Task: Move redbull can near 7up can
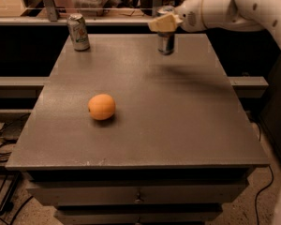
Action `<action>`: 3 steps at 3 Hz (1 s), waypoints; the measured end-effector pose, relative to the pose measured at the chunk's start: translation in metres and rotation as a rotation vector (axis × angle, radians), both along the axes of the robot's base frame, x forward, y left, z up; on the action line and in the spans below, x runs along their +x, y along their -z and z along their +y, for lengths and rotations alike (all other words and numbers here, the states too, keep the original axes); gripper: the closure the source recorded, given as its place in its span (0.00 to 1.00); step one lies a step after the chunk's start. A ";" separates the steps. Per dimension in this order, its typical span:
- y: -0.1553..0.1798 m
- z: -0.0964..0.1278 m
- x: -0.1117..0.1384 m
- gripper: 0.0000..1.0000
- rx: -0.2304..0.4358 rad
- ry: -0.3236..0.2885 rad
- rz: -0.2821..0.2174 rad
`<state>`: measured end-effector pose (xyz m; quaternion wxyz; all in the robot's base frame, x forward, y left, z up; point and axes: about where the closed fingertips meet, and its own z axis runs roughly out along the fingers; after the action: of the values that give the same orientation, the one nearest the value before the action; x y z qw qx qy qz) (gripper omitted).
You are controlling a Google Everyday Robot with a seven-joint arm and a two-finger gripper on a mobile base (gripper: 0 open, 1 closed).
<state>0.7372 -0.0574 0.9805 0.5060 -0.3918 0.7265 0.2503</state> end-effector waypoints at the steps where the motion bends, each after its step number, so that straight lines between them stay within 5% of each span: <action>1: -0.030 0.048 0.013 1.00 0.023 -0.088 -0.051; 2: -0.033 0.107 0.015 1.00 0.054 -0.068 -0.053; 3: -0.027 0.108 0.025 1.00 0.071 -0.029 -0.060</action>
Offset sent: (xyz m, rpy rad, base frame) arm 0.0183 0.1122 0.0322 0.0633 -0.0673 0.1258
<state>0.7619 0.0510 1.0071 0.5375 -0.3916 0.6958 0.2713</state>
